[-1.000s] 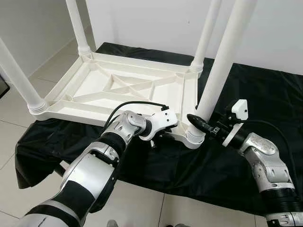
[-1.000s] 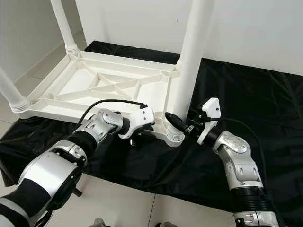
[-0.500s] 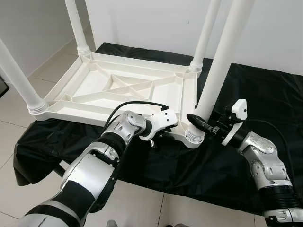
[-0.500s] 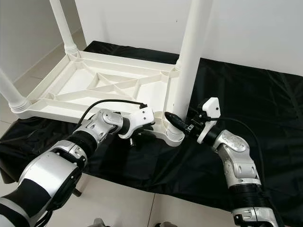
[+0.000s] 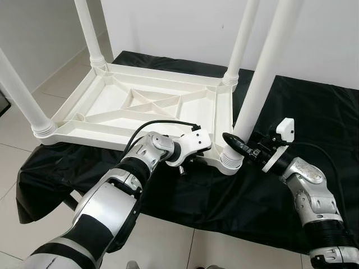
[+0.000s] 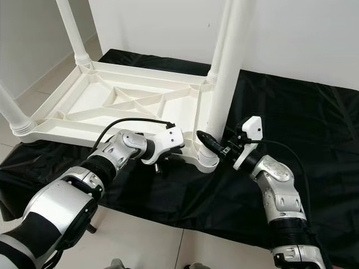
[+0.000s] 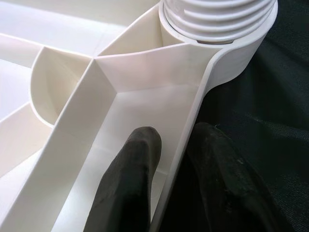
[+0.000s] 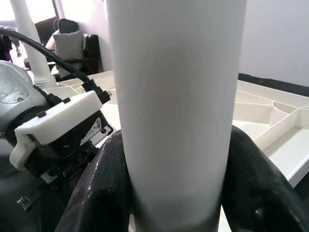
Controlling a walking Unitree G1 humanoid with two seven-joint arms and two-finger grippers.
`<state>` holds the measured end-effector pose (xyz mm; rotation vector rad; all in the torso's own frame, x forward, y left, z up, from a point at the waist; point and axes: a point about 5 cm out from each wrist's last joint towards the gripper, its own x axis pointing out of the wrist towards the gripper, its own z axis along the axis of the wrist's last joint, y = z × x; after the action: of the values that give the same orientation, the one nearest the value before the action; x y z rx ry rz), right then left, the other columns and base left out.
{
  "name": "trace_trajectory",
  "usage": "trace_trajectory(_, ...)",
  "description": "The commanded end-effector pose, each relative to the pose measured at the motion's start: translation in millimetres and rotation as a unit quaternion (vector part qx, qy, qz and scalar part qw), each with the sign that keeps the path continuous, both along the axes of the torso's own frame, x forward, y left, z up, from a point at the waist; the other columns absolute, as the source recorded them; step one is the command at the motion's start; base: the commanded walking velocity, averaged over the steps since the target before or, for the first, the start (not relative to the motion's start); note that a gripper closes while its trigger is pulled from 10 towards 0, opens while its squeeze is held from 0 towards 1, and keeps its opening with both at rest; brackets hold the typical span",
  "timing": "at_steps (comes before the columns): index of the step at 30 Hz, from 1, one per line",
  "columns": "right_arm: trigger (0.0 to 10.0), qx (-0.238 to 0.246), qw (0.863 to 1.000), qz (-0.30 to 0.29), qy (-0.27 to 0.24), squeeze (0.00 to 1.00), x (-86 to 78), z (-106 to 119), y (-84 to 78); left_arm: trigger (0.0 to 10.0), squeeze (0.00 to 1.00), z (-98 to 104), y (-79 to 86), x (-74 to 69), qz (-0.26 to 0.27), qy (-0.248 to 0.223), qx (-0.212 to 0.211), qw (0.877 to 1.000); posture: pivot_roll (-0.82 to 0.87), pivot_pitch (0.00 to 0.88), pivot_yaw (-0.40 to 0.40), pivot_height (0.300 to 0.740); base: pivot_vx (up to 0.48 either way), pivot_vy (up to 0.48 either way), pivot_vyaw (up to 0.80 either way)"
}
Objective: Building children table
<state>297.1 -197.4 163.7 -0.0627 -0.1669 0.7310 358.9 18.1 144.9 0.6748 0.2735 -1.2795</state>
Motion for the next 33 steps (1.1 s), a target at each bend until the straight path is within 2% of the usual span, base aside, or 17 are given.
trace_trajectory(1,10.0,-0.010,0.994,-0.038,0.104,0.00,-9.4,-43,-11.5,10.0,0.00,13,-0.4,6.3,0.020,-0.031,-0.021,0.999,-0.07,0.050,0.005,0.740,0.000,0.000,0.00)
trace_trajectory(15,10.0,0.018,0.991,-0.066,0.118,0.00,-13.5,-51,-12.8,10.0,0.00,14,-1.1,6.4,0.020,-0.030,-0.021,0.999,-0.07,0.060,0.007,0.740,0.000,0.000,0.00)
trace_trajectory(33,10.0,-0.026,0.995,-0.030,0.096,0.00,-12.7,-45,-2.0,10.0,0.00,15,-0.2,7.5,0.024,-0.031,-0.024,0.999,-0.07,0.063,-0.001,0.740,0.000,0.000,0.00)
